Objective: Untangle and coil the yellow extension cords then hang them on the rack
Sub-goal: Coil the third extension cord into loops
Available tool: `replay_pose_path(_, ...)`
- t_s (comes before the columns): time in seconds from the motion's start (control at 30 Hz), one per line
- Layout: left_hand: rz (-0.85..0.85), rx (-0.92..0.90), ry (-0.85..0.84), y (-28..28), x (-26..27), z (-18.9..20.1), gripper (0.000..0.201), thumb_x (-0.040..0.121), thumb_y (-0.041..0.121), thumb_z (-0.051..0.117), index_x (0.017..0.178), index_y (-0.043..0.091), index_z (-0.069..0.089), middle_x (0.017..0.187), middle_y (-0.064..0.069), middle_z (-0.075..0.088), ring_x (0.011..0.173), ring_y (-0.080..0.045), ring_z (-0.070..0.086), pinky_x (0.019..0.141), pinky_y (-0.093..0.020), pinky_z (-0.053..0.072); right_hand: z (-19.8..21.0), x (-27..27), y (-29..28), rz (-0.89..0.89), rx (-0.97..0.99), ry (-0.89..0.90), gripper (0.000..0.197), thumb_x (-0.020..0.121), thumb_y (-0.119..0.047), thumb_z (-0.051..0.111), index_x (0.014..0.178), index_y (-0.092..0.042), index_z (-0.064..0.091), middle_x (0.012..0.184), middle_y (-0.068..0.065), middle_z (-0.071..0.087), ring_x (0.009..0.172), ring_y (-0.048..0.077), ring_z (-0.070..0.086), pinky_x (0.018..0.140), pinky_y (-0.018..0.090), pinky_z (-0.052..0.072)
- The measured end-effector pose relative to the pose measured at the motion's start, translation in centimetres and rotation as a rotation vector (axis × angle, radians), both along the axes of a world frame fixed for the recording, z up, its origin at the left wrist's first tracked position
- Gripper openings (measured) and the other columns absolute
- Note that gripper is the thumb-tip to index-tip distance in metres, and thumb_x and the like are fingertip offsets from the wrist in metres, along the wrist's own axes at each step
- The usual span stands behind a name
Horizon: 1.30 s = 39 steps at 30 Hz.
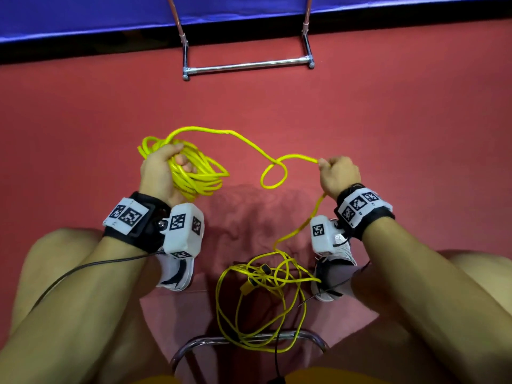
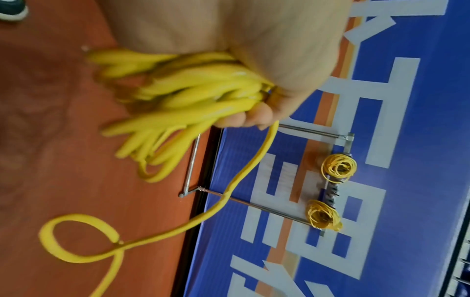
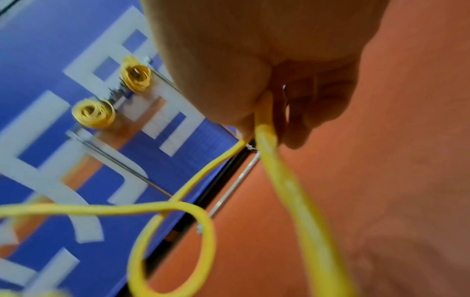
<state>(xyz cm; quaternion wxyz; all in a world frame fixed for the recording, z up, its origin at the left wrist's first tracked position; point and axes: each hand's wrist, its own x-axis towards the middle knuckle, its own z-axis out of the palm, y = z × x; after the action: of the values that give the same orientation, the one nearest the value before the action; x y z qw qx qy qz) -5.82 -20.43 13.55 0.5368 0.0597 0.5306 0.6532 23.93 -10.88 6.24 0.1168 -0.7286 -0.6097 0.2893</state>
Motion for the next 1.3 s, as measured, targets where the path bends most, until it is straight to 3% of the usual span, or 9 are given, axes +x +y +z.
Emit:
replay_pose_path(0.13, -0.187, 0.164, -0.077, -1.0, 1.9, 2.7, 0.046, 0.098, 0.011, 0.041, 0.058, 0.018, 0.061, 0.041, 0.008, 0.037, 0.039, -0.009, 0.037, 0.058, -0.026, 0.045, -2.2, -0.4, -2.5, 0.188, -0.306, -0.302, 0.036, 0.097, -0.032, 0.05, 0.122, -0.007, 0.054, 0.128, 0.023, 0.058, 0.118, 0.041, 0.055, 0.094, 0.043, 0.046)
replay_pose_path(0.27, -0.315, 0.152, 0.011, -1.6, 4.3, 3.4, 0.048, 0.097, 0.009, 0.044, 0.055, 0.02, 0.064, 0.041, 0.007, 0.037, 0.039, -0.009, 0.036, 0.06, -0.027, 0.044, -1.3, -4.7, -4.1, 0.559, 0.011, -0.246, 0.06, 0.083, -0.028, 0.059, 0.141, -0.017, 0.047, 0.146, 0.013, 0.043, 0.134, 0.035, 0.039, 0.108, 0.046, 0.039)
replay_pose_path(0.43, -0.354, 0.198, 0.014, -1.9, 4.2, 4.2, 0.036, 0.095, 0.009, 0.044, 0.064, 0.019, 0.057, 0.04, 0.008, 0.035, 0.039, -0.009, 0.035, 0.061, -0.027, 0.048, 0.8, -8.7, -6.9, 0.69, 0.028, 0.427, 0.033, 0.065, -0.033, 0.058, 0.092, -0.019, 0.071, 0.08, -0.01, 0.066, 0.075, 0.013, 0.057, 0.077, 0.023, 0.047)
replay_pose_path(0.57, -0.269, 0.232, -0.077, -2.2, 3.5, 4.7, 0.009, 0.087, 0.014, 0.052, 0.079, 0.016, 0.047, 0.04, 0.009, 0.035, 0.039, -0.009, 0.036, 0.059, -0.027, 0.049, -0.1, -9.8, -8.5, 0.47, -0.071, 0.571, 0.032, 0.069, -0.058, 0.062, 0.064, -0.028, 0.054, 0.06, -0.019, 0.06, 0.064, 0.002, 0.056, 0.097, 0.045, 0.031)
replay_pose_path(0.7, -0.127, 0.294, -0.18, -1.5, 2.8, 4.7, 0.011, 0.08, 0.018, 0.053, 0.074, 0.015, 0.045, 0.04, 0.009, 0.038, 0.038, -0.009, 0.038, 0.058, -0.026, 0.047, -0.4, -9.7, -9.3, 0.256, 0.081, 0.423, 0.044, 0.093, -0.04, 0.062, 0.063, -0.019, 0.037, 0.063, 0.007, 0.057, 0.067, 0.027, 0.054, 0.114, 0.042, 0.025)
replay_pose_path(0.77, -0.055, 0.323, -0.214, -1.2, 2.1, 4.6, 0.014, 0.081, 0.017, 0.053, 0.069, 0.014, 0.045, 0.041, 0.009, 0.041, 0.039, -0.009, 0.04, 0.058, -0.026, 0.045, -0.9, -8.7, -9.1, 0.294, 0.156, 0.417, 0.033, 0.097, -0.036, 0.055, 0.075, -0.02, 0.037, 0.064, 0.005, 0.054, 0.068, 0.035, 0.052, 0.09, 0.045, 0.045)
replay_pose_path(0.87, 0.005, 0.303, -0.23, -1.1, 0.6, 4.1, 0.02, 0.087, 0.016, 0.051, 0.067, 0.015, 0.044, 0.043, 0.009, 0.042, 0.04, -0.01, 0.041, 0.059, -0.027, 0.043, -0.7, -7.2, -8.5, 0.472, 0.223, 0.398, 0.023, 0.099, -0.042, 0.044, 0.085, -0.027, 0.034, 0.068, 0.0, 0.058, 0.07, 0.038, 0.058, 0.065, 0.042, 0.044)
replay_pose_path(1.13, -0.41, 0.049, -0.122, -2.1, 1.0, 4.0, 0.023, 0.082, 0.028, 0.058, 0.068, 0.011, 0.053, 0.037, 0.007, 0.034, 0.034, -0.01, 0.035, 0.055, -0.025, 0.046, 4.1, -6.9, -4.0, 0.212, 0.182, 0.79, 0.023, 0.104, -0.02, 0.046, 0.088, -0.017, 0.062, 0.048, -0.008, 0.033, 0.039, 0.006, 0.035, 0.042, 0.018, 0.032)
replay_pose_path(1.3, -0.708, 0.182, -0.236, -2.7, 0.8, 4.5, 0.031, 0.069, 0.037, 0.075, 0.073, 0.009, 0.061, 0.037, 0.008, 0.041, 0.036, -0.01, 0.042, 0.059, -0.029, 0.051, 0.7, -6.5, -3.0, 0.405, -0.06, 0.623, 0.035, 0.099, -0.034, 0.051, 0.084, -0.004, 0.064, 0.061, 0.006, 0.046, 0.054, 0.013, 0.041, 0.053, 0.035, 0.036)
